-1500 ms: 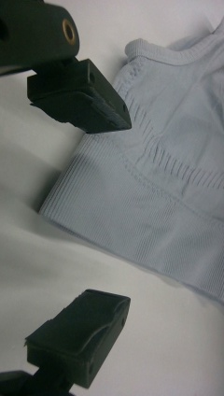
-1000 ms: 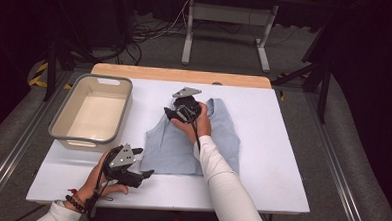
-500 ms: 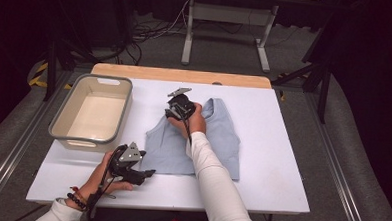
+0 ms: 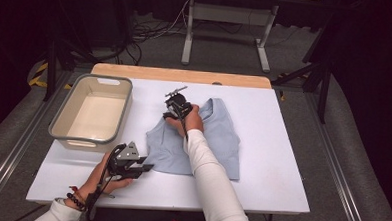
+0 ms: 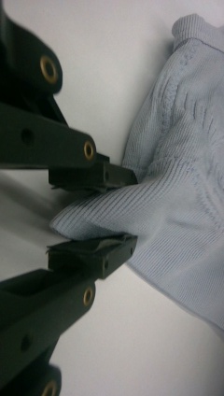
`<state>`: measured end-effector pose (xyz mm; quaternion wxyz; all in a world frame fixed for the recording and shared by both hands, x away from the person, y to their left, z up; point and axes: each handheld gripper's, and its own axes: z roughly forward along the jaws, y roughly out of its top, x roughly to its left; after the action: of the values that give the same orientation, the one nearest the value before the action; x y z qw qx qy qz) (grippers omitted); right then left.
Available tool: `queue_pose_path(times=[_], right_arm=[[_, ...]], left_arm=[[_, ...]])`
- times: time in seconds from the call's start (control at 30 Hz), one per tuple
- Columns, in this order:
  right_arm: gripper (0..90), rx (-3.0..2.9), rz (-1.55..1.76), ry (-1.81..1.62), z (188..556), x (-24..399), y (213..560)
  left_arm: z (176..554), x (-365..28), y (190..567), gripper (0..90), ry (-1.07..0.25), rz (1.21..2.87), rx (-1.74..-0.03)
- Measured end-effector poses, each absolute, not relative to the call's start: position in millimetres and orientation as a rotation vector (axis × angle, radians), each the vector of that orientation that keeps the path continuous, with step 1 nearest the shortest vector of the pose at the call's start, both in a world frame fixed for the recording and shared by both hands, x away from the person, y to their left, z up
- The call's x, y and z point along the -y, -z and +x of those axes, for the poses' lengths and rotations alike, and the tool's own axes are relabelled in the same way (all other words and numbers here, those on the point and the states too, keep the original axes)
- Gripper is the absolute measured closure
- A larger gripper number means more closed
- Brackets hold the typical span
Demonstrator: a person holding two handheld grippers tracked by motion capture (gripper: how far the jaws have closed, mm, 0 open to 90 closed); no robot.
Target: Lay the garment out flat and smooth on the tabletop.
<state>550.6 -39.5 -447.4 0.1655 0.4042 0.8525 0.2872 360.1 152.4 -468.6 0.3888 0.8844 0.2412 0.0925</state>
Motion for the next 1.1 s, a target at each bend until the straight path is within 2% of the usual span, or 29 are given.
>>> queue_pose_path(times=[0.07,0.17,0.3,0.53,0.73,0.77,0.87,0.9,1.03,1.1], right_arm=[[49.1,-2.431,1.153,-0.818,551,39,447],[48.0,-2.434,1.153,-0.828,551,39,446],[48.7,-2.372,1.205,-0.948,550,44,443],[45.2,-2.387,1.147,-0.866,549,35,446],[47.3,-2.390,1.183,-0.875,553,36,449],[48.5,-2.389,1.183,-0.877,553,36,449],[57.7,-2.402,1.182,-0.883,553,36,449],[63.3,-2.409,1.180,-0.881,554,35,448],[74.4,-2.434,1.173,-0.878,554,32,447],[77.6,-2.441,1.160,-0.876,554,31,447]], left_arm=[[360,-152,469,78.5,-0.237,2.251,-0.600],[360,-152,468,80.5,-0.240,2.257,-0.591],[359,-151,468,81.1,-0.251,2.265,-0.584],[357,-153,466,81.1,-0.258,2.283,-0.564],[359,-156,467,81.3,-0.220,2.274,-0.566],[359,-155,467,81.3,-0.224,2.274,-0.562],[358,-154,466,81.4,-0.237,2.282,-0.560],[357,-154,466,81.5,-0.237,2.285,-0.555],[357,-155,466,81.5,-0.243,2.290,-0.553],[356,-154,466,81.5,-0.248,2.292,-0.555]])
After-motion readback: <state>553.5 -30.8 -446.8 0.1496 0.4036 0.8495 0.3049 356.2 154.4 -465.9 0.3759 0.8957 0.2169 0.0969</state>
